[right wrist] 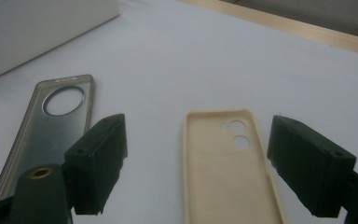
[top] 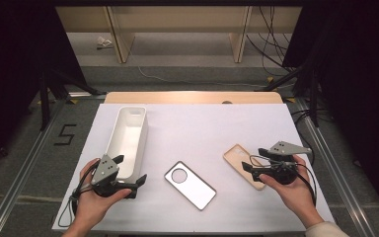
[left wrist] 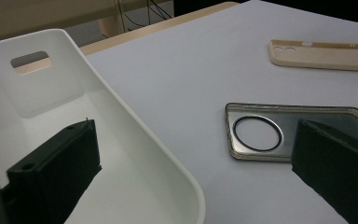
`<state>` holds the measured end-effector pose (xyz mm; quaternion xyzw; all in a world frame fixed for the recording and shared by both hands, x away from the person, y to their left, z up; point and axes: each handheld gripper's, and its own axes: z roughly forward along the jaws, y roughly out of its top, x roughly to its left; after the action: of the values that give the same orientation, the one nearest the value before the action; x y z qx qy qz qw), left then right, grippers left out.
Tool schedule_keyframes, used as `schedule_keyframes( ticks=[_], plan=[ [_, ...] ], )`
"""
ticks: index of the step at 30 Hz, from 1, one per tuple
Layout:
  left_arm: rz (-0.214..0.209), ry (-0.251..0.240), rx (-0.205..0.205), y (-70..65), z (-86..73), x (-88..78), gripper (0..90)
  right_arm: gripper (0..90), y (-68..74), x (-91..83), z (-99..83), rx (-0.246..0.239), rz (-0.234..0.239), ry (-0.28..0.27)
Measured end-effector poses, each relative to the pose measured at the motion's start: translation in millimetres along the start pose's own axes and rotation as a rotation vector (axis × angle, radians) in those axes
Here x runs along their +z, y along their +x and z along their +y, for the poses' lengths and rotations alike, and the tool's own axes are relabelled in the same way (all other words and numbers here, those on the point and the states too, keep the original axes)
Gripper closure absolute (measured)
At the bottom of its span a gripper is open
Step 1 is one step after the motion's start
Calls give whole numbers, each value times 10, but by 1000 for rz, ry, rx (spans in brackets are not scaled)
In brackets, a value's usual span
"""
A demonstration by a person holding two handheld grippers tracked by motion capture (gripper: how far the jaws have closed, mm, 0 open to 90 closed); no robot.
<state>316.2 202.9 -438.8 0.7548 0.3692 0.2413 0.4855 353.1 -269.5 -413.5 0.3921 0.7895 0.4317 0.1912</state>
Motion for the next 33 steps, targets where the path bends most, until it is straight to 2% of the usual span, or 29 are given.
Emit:
schedule_keyframes(
  ticks=[17,19,21,24,25,27,30,31,32,33],
  plan=[
    [-1,-2,2,0,3,-2,5,271,9,9,5,-4,11,3],
    [-2,0,3,-2,3,1,5,382,22,16,16,-27,25,5],
    [-5,-1,4,-11,6,8,6,581,64,48,52,-57,63,14],
    [-5,1,5,-18,8,14,8,804,198,170,144,-123,136,73],
    [-5,1,5,-18,8,14,8,804,198,170,144,-123,136,73],
    [-5,2,5,-18,6,19,8,900,333,302,220,-190,182,106],
    [-7,2,5,-19,5,21,8,900,566,582,357,-246,254,171],
    [-7,2,4,-18,4,21,8,900,631,662,389,-261,262,190],
    [-7,2,4,-18,4,21,8,900,631,662,389,-261,262,190],
    [-7,3,4,-15,3,20,8,900,761,869,439,-282,283,238]
  ],
)
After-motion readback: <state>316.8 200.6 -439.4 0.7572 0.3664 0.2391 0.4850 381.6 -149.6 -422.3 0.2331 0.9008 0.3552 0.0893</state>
